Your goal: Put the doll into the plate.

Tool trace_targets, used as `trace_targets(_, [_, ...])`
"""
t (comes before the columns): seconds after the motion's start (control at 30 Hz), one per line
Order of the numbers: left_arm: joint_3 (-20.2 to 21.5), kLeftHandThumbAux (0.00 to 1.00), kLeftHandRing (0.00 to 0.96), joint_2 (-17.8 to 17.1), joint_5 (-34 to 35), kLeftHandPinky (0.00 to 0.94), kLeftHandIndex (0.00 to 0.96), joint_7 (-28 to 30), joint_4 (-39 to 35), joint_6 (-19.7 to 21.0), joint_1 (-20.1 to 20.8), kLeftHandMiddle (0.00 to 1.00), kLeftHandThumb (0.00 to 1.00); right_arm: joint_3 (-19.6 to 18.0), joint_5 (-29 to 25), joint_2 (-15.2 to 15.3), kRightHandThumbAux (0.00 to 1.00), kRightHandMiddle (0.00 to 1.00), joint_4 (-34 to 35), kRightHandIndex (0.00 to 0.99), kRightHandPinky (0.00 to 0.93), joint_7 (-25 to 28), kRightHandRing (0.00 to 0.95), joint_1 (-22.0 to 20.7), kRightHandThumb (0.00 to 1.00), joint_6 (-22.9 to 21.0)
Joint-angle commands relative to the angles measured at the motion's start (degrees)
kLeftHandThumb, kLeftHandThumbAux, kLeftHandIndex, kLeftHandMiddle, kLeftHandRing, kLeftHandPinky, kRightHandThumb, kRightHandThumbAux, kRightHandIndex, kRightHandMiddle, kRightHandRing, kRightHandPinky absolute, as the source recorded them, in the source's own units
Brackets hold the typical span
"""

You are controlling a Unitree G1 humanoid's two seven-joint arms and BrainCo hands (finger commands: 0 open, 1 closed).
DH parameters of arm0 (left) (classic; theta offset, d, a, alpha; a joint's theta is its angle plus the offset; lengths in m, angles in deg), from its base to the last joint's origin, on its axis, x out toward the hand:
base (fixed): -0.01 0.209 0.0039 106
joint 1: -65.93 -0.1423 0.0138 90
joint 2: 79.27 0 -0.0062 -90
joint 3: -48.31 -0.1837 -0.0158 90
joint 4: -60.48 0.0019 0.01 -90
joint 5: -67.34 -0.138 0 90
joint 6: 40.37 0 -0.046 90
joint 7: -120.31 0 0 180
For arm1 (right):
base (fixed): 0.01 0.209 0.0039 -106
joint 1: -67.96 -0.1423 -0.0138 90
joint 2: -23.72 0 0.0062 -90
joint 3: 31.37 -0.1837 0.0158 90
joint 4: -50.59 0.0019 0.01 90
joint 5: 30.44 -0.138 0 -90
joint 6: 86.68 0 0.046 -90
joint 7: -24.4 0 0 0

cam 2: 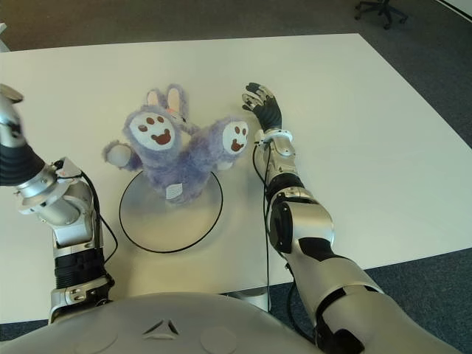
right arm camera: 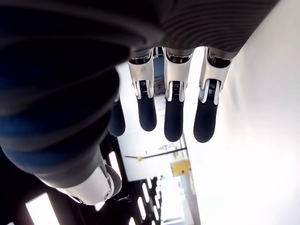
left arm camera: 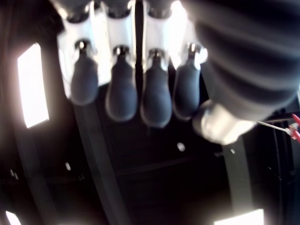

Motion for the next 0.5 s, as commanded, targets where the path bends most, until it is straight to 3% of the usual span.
trace_targets(0.03, [0.9, 0.691, 0.725, 8.9, -2.6, 0.719, 0.436, -7.9, 1.0, 1.1, 2.3, 0.738, 0.725, -0.2, -0.1, -0.5, 0.789, 0.202, -1.5, 0.217, 0.308, 0.2, 0.240, 2.7, 0.462, -1.6])
trace_targets(0.17, [0.3, 0.690, 0.692, 7.8, 0.2, 0.680, 0.434, -9.3, 1.5, 0.5, -1.1, 0.705, 0.721, -0.2, -0.1, -0.5, 0.788, 0.200, -1.5, 0.221, 0.304, 0.3, 0.236, 2.8, 0.466, -1.6])
trace_targets(0.27, [-3.6, 0.688, 0.685, 6.3, 2.8, 0.671, 0.433, -5.5, -3.7, 5.8, -5.9, 0.701, 0.719, -0.2, -0.1, -0.5, 0.785, 0.196, -1.4, 0.221, 0.300, 0.3, 0.230, 2.9, 0.470, -1.5])
trace_targets(0.37, [-4.1, 0.688, 0.689, 3.8, 3.5, 0.696, 0.433, -4.5, -3.0, 7.9, -5.6, 0.707, 0.719, -0.2, -0.1, -0.4, 0.785, 0.196, -1.4, 0.225, 0.302, 0.3, 0.229, 2.9, 0.465, -1.4])
trace_targets(0.5, [-4.9, 0.688, 0.692, 3.0, 4.1, 0.695, 0.434, -3.4, -4.7, 11.0, -5.8, 0.712, 0.719, -0.2, 0.0, -0.4, 0.786, 0.196, -1.4, 0.227, 0.303, 0.3, 0.231, 2.9, 0.456, -1.4])
